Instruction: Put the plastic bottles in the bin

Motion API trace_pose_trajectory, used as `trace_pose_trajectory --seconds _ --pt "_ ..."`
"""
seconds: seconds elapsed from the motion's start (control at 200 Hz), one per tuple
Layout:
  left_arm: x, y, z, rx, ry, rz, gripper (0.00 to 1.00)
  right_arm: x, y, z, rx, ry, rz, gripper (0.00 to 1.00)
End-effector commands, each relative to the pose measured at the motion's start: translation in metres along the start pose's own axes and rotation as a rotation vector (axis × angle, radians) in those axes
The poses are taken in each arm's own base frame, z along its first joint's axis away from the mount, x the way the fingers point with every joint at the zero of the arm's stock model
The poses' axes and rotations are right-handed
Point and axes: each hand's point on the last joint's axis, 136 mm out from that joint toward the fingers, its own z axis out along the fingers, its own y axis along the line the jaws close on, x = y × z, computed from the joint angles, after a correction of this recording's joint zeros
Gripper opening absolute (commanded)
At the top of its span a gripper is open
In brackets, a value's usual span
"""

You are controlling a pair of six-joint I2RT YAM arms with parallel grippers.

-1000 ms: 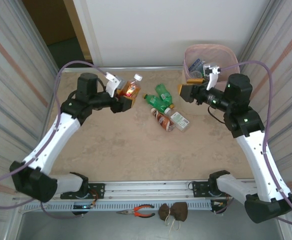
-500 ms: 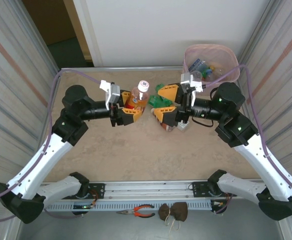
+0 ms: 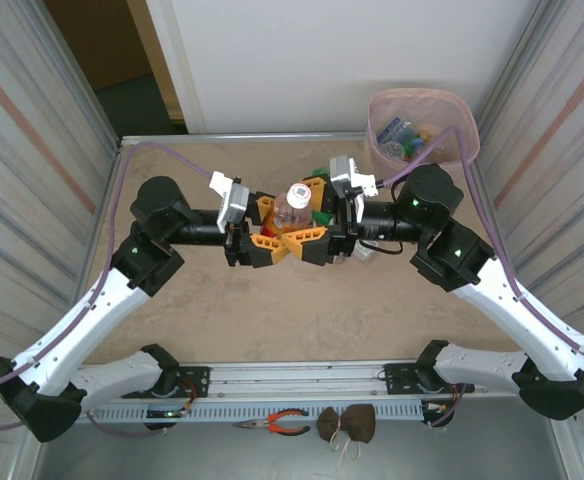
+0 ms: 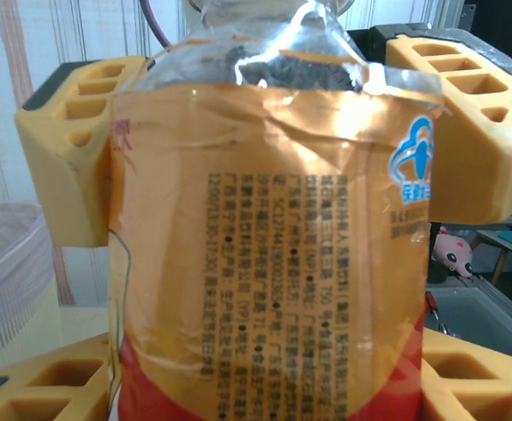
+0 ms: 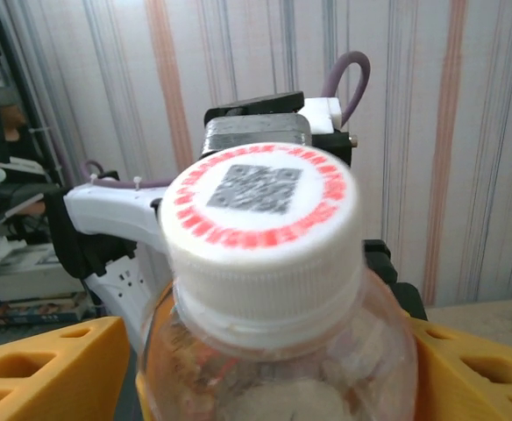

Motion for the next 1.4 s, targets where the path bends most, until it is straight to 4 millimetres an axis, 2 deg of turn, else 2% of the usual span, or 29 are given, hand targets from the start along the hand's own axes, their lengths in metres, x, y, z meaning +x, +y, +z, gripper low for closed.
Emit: trace_pose_trajectory --seconds 0.0,0.135,0.366,0.481,0.621,0.811,0.927,1.032,1.187,1.398 --pt "-0.020 -0.010 -0.001 0.034 -0.037 0.063 0.51 -0.016 0.011 -0.001 -0.026 -0.044 -0.056 0.69" --pt "-0.018 -0.008 0.000 0.028 -0.035 0.062 0.50 -0.014 0.011 0.000 -0.026 -0.040 -0.053 0.61" --pt "-0.017 -0.007 -0.001 0.021 -0.036 0.059 0.53 -0.017 0.010 -0.001 -0.015 -0.048 -0.058 0.54" --pt "-0.018 -0.007 -0.001 0.014 -0.037 0.055 0.59 -0.019 0.010 -0.002 -0.009 -0.052 -0.059 0.53" --pt "-0.017 -0.006 -0.003 -0.010 -0.036 0.052 0.76 -0.022 0.006 -0.003 0.018 -0.060 -0.059 0.52" --pt "-0.006 -0.002 -0.010 -0.085 -0.007 0.042 0.84 -0.031 -0.012 -0.013 0.140 -0.067 -0.042 0.51" --pt "0.002 0.006 -0.018 -0.171 0.013 0.030 0.88 -0.035 -0.035 -0.027 0.248 -0.059 -0.022 0.50" --pt "0.013 0.011 -0.025 -0.241 0.049 0.016 0.89 -0.043 -0.059 -0.049 0.366 -0.067 -0.004 0.49" --pt "0.023 0.013 -0.030 -0.280 0.069 -0.007 0.89 -0.052 -0.105 -0.092 0.569 -0.060 0.031 0.48" --pt "0.028 0.012 -0.030 -0.274 0.075 -0.031 0.88 -0.044 -0.179 -0.156 0.902 -0.008 0.113 0.42"
